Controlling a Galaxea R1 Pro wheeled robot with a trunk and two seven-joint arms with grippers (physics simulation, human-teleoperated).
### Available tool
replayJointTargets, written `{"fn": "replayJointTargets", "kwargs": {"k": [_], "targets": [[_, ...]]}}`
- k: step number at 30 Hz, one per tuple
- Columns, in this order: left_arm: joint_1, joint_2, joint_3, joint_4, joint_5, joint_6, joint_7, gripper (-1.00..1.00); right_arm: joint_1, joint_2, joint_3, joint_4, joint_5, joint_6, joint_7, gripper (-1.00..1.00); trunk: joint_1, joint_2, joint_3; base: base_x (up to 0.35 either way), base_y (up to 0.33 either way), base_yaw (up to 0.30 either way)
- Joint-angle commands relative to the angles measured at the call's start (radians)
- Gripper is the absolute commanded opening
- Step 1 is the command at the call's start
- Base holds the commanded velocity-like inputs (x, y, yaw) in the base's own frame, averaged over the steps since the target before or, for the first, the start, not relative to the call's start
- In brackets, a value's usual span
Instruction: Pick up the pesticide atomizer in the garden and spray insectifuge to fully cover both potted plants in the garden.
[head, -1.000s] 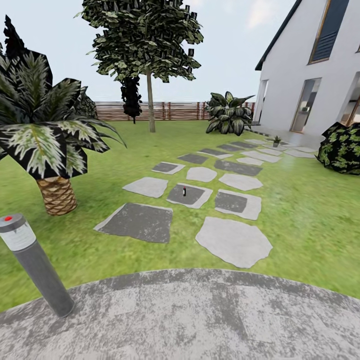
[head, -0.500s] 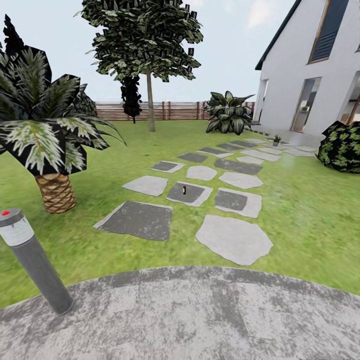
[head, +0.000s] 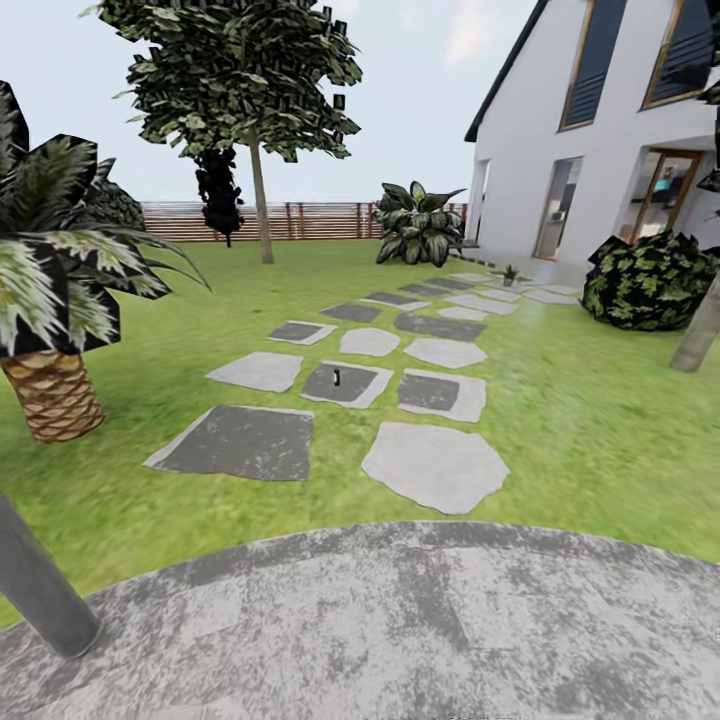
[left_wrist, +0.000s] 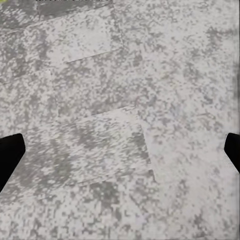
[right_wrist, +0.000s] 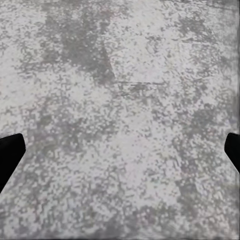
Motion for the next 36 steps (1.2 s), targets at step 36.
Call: {"fn": "replayJointTargets", "kwargs": {"k": [36], "targets": [[0.0, 0.0, 0.002, -0.001, 0.005, -0.001, 0.0, 1.0, -0.001, 0.0, 0.0, 0.001, 0.001, -0.004, 0.0, 1.0, 0.1, -0.183, -0.115, 0.0, 0.0, -0.195]]}}
